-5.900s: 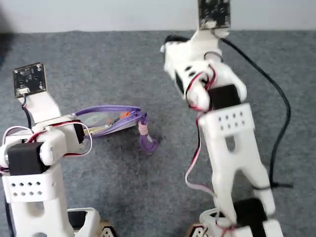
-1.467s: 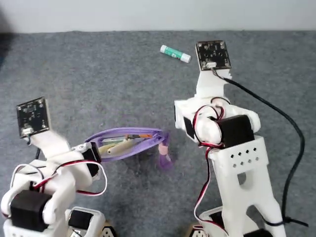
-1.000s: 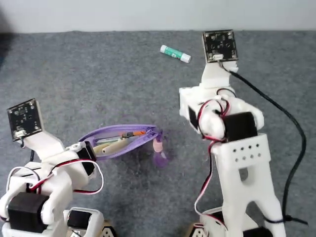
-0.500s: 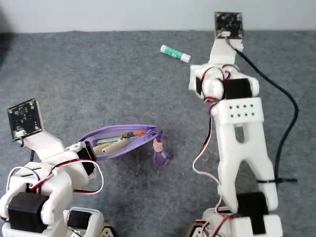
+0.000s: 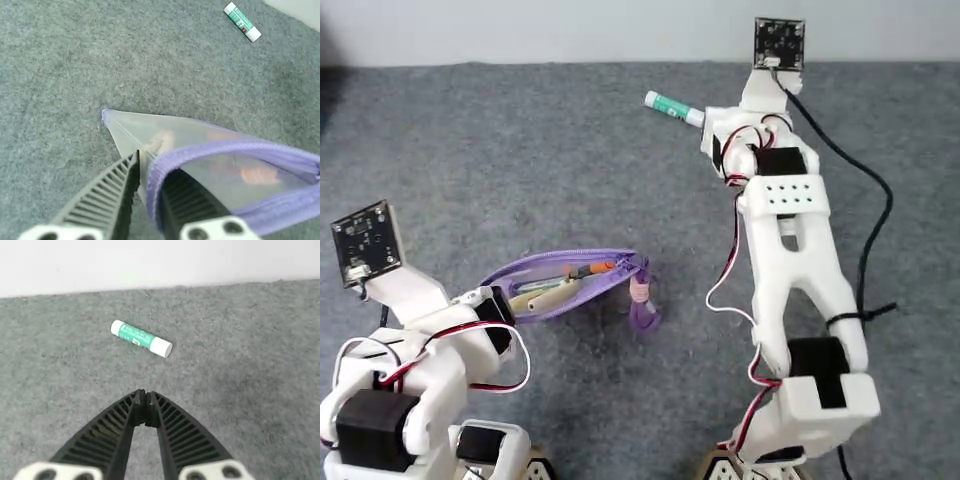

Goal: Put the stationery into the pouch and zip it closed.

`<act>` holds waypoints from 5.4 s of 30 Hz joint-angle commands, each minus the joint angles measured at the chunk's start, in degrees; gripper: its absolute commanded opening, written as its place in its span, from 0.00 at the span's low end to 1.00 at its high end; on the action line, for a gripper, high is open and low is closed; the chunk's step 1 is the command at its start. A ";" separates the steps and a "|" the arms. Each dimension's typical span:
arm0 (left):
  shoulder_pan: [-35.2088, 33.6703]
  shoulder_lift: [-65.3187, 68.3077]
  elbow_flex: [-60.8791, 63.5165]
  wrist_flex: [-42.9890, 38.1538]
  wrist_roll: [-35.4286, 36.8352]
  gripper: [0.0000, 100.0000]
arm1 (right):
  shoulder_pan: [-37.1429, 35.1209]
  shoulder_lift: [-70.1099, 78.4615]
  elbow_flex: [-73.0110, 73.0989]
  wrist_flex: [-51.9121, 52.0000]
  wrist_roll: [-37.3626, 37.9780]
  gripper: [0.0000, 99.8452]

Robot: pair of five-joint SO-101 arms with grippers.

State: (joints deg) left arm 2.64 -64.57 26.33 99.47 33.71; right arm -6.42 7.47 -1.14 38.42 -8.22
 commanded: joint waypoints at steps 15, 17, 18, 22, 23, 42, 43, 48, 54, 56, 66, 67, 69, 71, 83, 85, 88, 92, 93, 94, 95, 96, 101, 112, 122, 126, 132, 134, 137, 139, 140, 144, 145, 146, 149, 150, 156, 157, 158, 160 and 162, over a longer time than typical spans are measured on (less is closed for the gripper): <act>-0.53 -1.05 -0.66 0.97 0.70 0.01 | 0.22 0.92 -3.25 -1.71 0.53 0.01; -0.53 -1.05 -0.66 0.97 0.70 0.01 | 0.22 0.92 -3.25 -3.38 0.53 0.01; -0.53 -1.05 -0.57 0.97 0.70 0.01 | 0.22 0.92 -3.25 -4.62 0.53 0.01; -0.53 -1.05 -0.57 0.97 0.70 0.01 | 0.31 2.24 -3.25 -9.36 1.67 0.01; -0.44 -1.05 -0.57 0.97 0.70 0.01 | 0.22 2.95 -3.25 -9.89 3.43 0.01; -0.44 -1.05 -0.84 0.88 0.70 0.01 | -3.03 21.32 -30.86 16.04 6.15 0.01; -0.44 -1.05 -0.92 0.88 0.70 0.01 | -3.47 22.46 -33.32 18.51 6.15 0.01; -0.53 -1.05 -0.92 0.88 0.70 0.01 | -4.97 24.48 -40.88 28.88 6.07 0.01; -0.53 -1.05 -0.92 0.88 0.79 0.01 | -4.79 24.31 -41.76 31.34 6.15 0.01; -0.53 -1.05 -0.92 0.88 0.79 0.01 | -4.70 24.22 -41.85 31.69 6.15 0.01; -0.53 -1.05 -0.92 0.88 0.79 0.01 | -3.30 20.62 -41.93 41.63 6.42 0.01; -0.53 -1.05 -0.92 0.88 0.79 0.01 | -3.03 19.82 -41.93 42.42 6.42 0.01; -0.53 -1.05 -0.92 0.88 0.79 0.01 | -2.42 18.86 -41.93 43.21 6.51 0.01; -0.53 -1.05 -0.92 0.88 0.79 0.01 | -1.80 18.42 -41.93 43.21 6.59 0.01; -0.53 -1.05 -0.84 0.88 0.79 0.01 | -0.92 18.33 -41.93 43.30 6.59 0.01; -0.53 -1.05 -0.75 0.88 0.79 0.01 | -0.92 18.33 -41.85 43.30 6.59 0.01; -0.53 -1.05 -0.75 0.88 0.79 0.01 | -0.92 18.33 -41.76 44.35 8.88 0.02; -0.53 -1.05 -0.84 0.88 0.79 0.01 | -0.22 18.42 -41.58 51.82 14.07 0.12; -0.53 -1.05 -0.84 0.88 0.79 0.01 | -0.04 18.42 -41.58 55.25 13.89 0.14; -0.53 -1.05 -0.84 0.88 0.79 0.01 | -0.04 18.15 -41.58 58.95 13.89 0.15; -0.53 -1.05 -0.84 0.88 0.79 0.01 | -0.13 17.98 -41.58 62.99 13.89 0.15; -0.53 -1.05 -0.84 0.88 0.79 0.01 | -0.13 17.80 -41.49 65.01 13.98 0.14; -0.53 -1.05 -0.66 0.88 0.79 0.01 | 0.66 11.74 -34.11 64.75 15.47 0.02; -0.53 -1.05 -0.57 0.88 0.79 0.01 | -5.41 -16.57 16.88 63.87 18.02 0.01; -0.53 -1.05 -0.57 0.88 0.79 0.01 | -4.53 -17.63 19.08 58.07 50.11 0.06; -0.53 -1.05 -0.48 0.88 0.79 0.01 | -0.22 -17.19 19.08 51.30 71.47 0.13; -0.53 -1.05 -0.48 0.88 0.79 0.01 | 0.57 -17.01 19.52 47.43 79.03 0.20; -0.53 -1.05 -0.48 0.88 0.79 0.01 | 0.13 -16.22 20.04 45.93 79.65 0.21; -0.53 -1.05 -0.48 0.88 0.79 0.01 | -0.66 -13.93 20.22 44.26 79.74 0.21; -0.53 -1.05 -0.48 0.88 0.79 0.01 | -1.71 -12.35 20.22 43.47 79.74 0.21; -0.62 -1.05 -0.48 0.88 0.79 0.01 | -2.33 -11.65 20.22 42.95 79.74 0.21; -4.13 -1.05 -0.48 0.88 0.62 0.01 | -4.44 -8.66 20.31 40.57 79.74 0.21; -5.19 -1.05 -0.48 0.88 0.53 0.01 | -5.05 -7.78 20.31 40.22 79.74 0.21; -6.07 -1.05 -0.48 0.88 0.53 0.01 | -5.49 -6.99 20.31 40.22 79.74 0.21; -7.03 -1.05 -0.48 0.88 0.53 0.01 | -6.64 -5.05 20.31 40.22 79.74 0.21; -7.03 -1.05 -0.48 0.88 0.53 0.01 | -6.90 -4.53 20.31 40.22 79.74 0.21; -7.03 -1.05 -0.48 0.88 0.62 0.01 | -8.48 0.66 20.31 37.14 79.47 0.21; -7.03 -1.05 -0.48 0.88 0.62 0.01 | -8.13 1.98 20.31 35.38 79.47 0.21; -7.03 -1.05 -0.48 0.88 0.70 0.01 | -7.96 3.30 20.31 33.63 79.47 0.20; -7.03 -1.05 -0.48 0.88 0.70 0.01 | -6.99 5.32 20.22 30.81 79.47 0.13; -7.03 -1.05 -0.48 0.88 0.70 0.01 | -6.37 6.37 19.96 29.23 79.47 0.06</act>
State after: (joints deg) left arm -4.04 -64.57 26.33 99.47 33.80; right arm -14.07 13.45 19.34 69.80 70.90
